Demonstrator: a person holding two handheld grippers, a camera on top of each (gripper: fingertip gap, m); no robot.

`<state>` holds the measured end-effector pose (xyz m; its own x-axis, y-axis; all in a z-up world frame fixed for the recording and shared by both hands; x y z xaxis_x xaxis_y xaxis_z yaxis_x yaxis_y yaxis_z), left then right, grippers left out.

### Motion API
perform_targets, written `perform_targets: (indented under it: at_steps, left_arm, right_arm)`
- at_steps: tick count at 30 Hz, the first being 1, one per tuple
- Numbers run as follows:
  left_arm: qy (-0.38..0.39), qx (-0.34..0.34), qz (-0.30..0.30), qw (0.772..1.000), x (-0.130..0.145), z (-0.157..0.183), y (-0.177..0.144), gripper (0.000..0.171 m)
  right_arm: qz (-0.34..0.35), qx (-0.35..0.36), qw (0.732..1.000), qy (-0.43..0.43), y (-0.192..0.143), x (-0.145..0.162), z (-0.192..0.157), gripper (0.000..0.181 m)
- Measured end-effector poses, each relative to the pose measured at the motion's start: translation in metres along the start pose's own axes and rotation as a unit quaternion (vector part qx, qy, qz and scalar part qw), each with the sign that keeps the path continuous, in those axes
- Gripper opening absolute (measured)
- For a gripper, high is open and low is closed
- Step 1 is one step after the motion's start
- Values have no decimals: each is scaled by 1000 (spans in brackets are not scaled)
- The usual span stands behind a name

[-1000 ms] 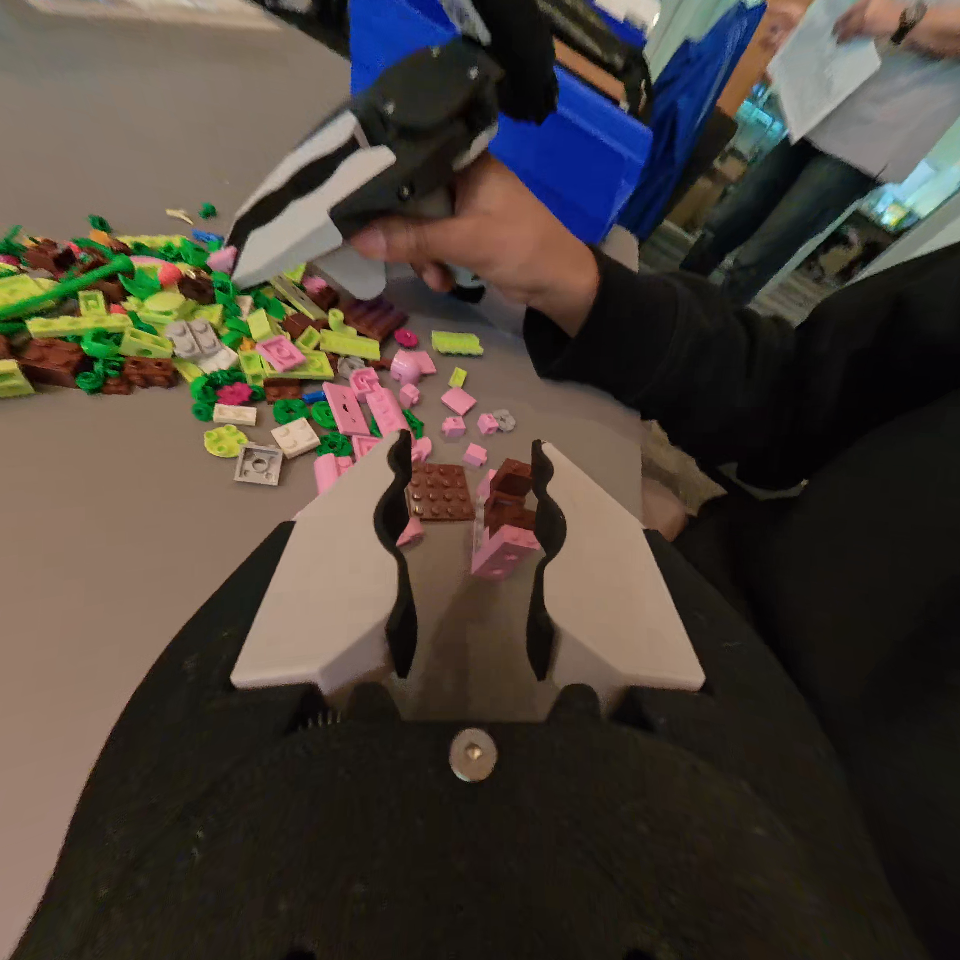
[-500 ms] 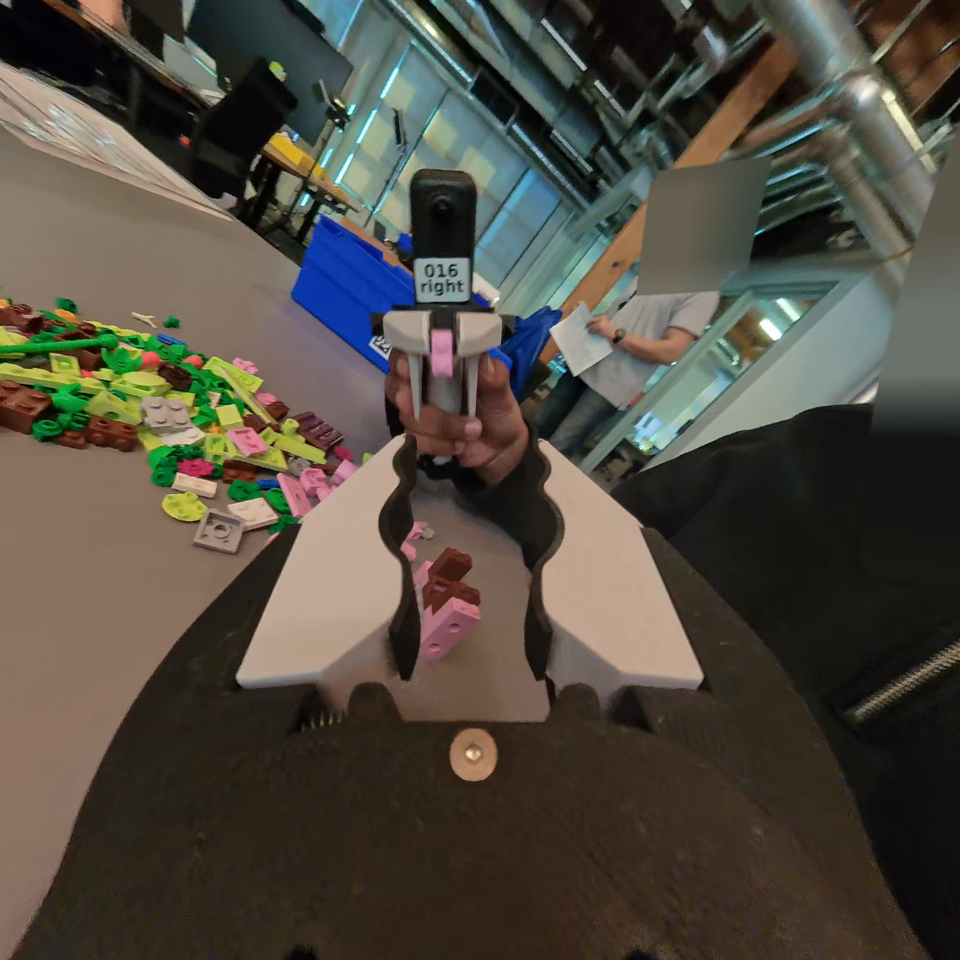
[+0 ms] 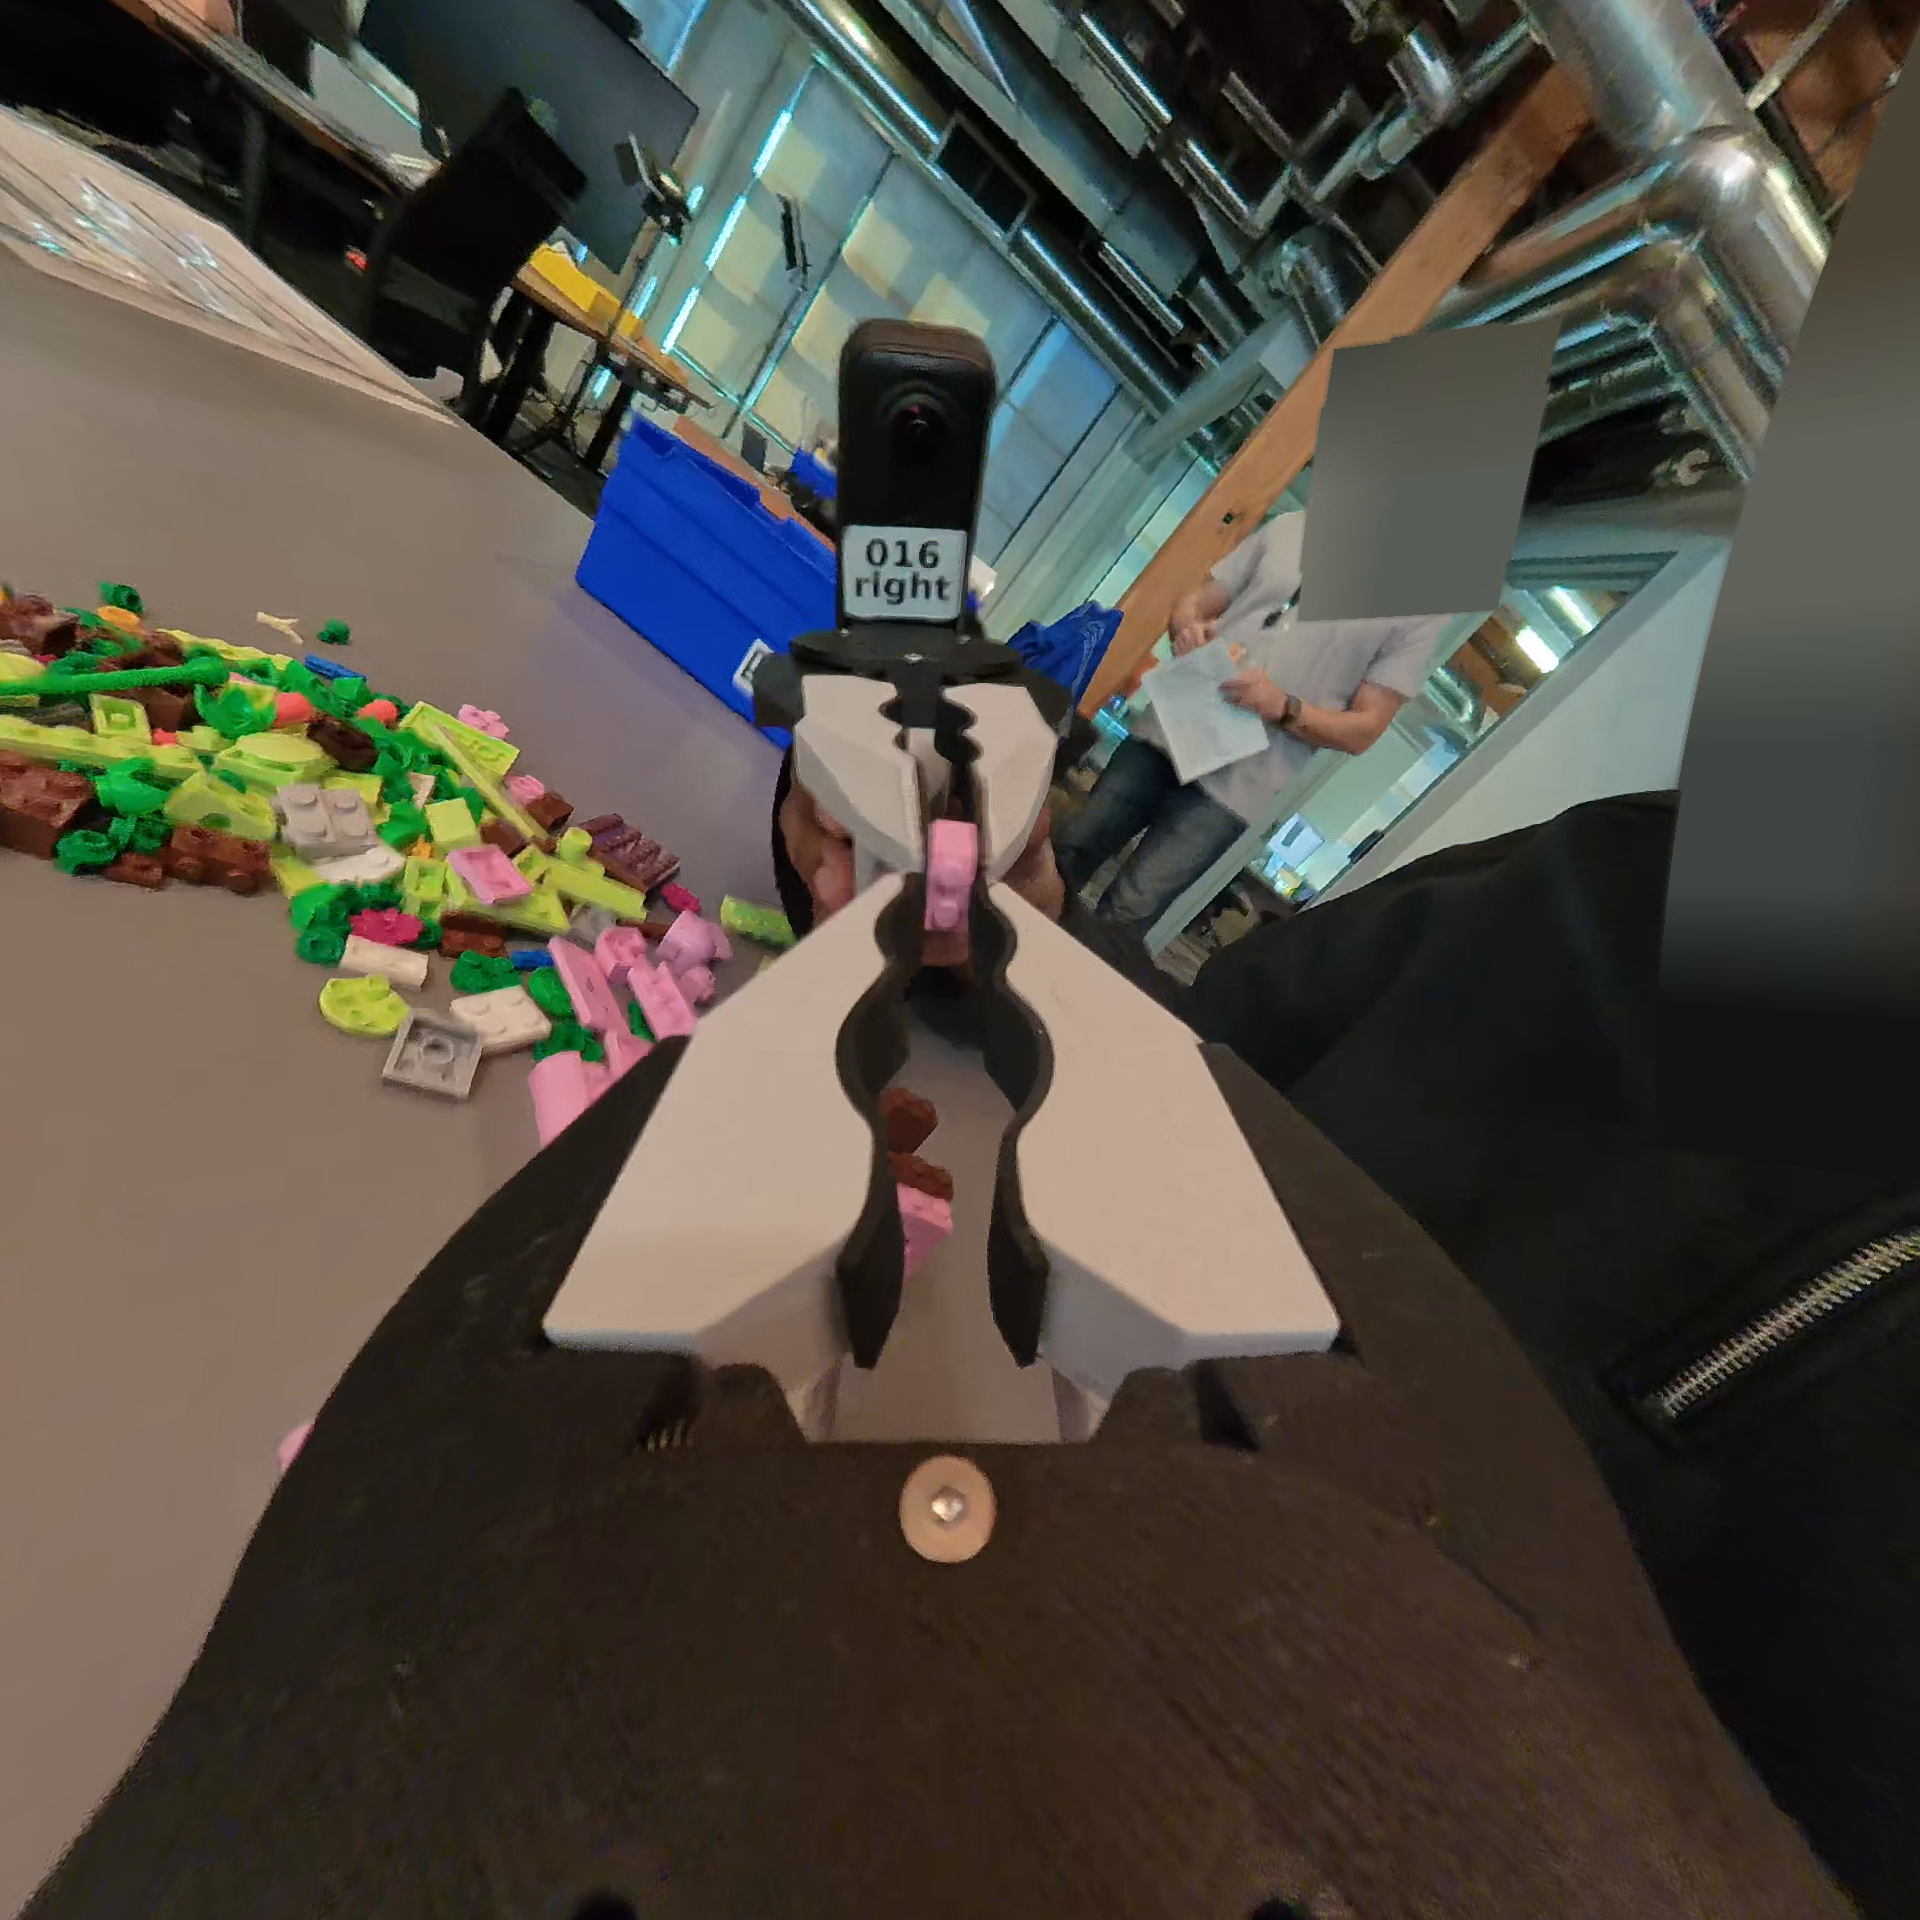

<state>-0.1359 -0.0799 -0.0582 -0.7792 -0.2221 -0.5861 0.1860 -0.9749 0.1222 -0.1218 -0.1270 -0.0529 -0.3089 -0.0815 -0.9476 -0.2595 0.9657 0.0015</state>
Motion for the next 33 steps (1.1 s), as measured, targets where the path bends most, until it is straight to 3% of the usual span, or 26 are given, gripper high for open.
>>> perform_targets:
  at_steps: [5, 10, 25, 28, 30, 33]
  left_arm:
    - [46, -31, -8, 998, 2, 0, 1, 4]
    - [-1, 20, -17, 1000, 4, 4, 0, 4]
    - [12, -17, -1, 1000, 2, 0, 3, 5]
    - [-40, 3, 96, 995, -29, -6, -36, 5]
    - [3, -27, 98, 995, -31, -5, -43, 5]
    - [12, -24, 73, 997, -23, -3, -30, 5]
  right_arm:
    - [-25, 12, 1000, -12, -4, 3, 0, 4]
    - [-23, -7, 999, -23, -2, 2, -6, 4]
    - [-42, 20, 999, -28, -5, 2, -1, 4]
    - [-4, 72, 997, -26, -36, -8, 12, 5]
    - [25, 101, 994, -25, -59, -16, 20, 4]
    - [36, 100, 994, -23, -60, -18, 21, 4]
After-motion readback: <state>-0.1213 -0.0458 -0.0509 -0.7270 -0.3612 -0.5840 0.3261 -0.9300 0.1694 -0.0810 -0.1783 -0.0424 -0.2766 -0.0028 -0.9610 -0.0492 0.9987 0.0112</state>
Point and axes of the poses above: each gripper's, where its closed fingertips meet, y out along the fingers, x out of its underside, z = x × y across the jaws, the point moved 3 cm from there along -y, back along the fingers, and after that the axes turned 15 degrees about -y, right-handed, at the moved point
